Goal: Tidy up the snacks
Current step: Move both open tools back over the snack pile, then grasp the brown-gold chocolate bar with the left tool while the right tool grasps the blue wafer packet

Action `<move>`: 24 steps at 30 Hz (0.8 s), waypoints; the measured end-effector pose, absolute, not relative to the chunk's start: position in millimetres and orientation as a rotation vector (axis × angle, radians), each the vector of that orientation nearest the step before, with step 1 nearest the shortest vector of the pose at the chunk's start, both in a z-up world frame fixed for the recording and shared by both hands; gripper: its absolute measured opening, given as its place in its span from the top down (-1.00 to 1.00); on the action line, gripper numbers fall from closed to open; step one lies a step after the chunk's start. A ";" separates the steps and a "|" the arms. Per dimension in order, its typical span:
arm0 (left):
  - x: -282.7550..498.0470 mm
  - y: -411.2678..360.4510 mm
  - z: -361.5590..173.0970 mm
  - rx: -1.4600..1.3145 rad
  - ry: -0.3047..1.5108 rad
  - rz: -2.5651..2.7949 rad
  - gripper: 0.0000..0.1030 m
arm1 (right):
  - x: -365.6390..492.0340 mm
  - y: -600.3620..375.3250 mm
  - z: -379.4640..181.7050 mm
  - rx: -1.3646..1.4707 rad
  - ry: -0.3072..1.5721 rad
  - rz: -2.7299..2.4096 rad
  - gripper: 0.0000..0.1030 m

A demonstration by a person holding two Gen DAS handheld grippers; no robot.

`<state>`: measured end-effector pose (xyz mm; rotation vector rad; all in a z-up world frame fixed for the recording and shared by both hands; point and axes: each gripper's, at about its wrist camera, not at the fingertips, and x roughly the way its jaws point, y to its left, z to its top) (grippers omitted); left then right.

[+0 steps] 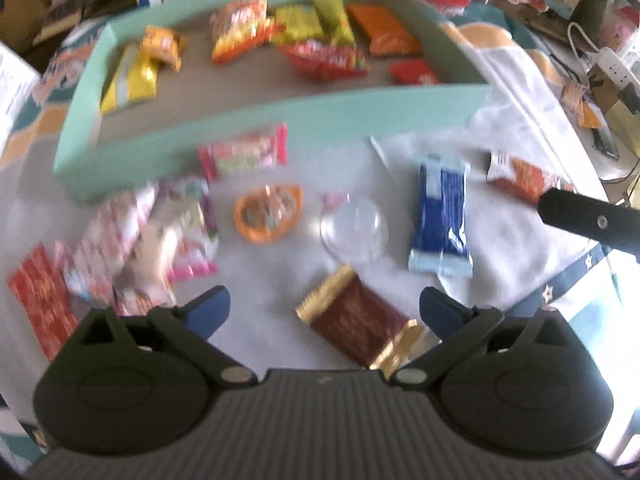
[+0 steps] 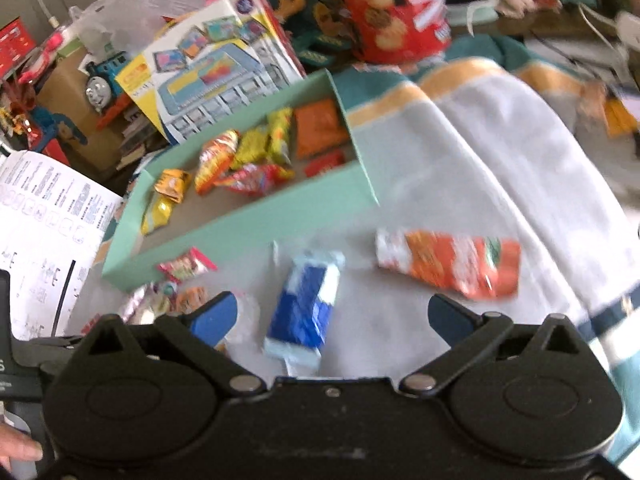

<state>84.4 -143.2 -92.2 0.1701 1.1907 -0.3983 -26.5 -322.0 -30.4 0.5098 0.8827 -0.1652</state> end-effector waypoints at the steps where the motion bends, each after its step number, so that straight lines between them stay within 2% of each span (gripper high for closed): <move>1: 82.1 -143.0 -96.4 0.161 1.204 -0.391 -1.00 | -30.8 -323.4 -34.4 0.521 0.889 -0.173 -1.00; 6: 79.8 -144.1 -111.0 0.078 1.272 -0.347 -0.99 | -41.5 -325.4 -45.5 0.549 0.901 -0.189 -1.00; 9: 80.7 -146.7 -116.2 0.048 1.308 -0.333 -0.83 | -42.7 -324.6 -48.5 0.549 0.907 -0.192 -1.00; 11: 81.9 -149.7 -118.3 0.047 1.313 -0.318 -0.82 | -43.4 -323.4 -49.8 0.541 0.904 -0.200 -0.99; 16: 86.4 -158.1 -117.9 0.031 1.287 -0.295 -0.68 | -42.0 -324.2 -55.5 0.540 0.923 -0.201 -0.82; 17: 86.5 -160.0 -117.3 0.035 1.275 -0.296 -0.56 | -40.5 -324.5 -57.2 0.540 0.927 -0.201 -0.79; 20: 82.6 -168.0 -112.8 0.131 1.204 -0.320 0.07 | -37.6 -323.7 -59.5 0.533 0.935 -0.203 -0.61; 24: 82.5 -159.8 -110.9 0.182 1.165 -0.393 0.16 | -27.3 -320.7 -62.0 0.526 0.948 -0.200 -0.32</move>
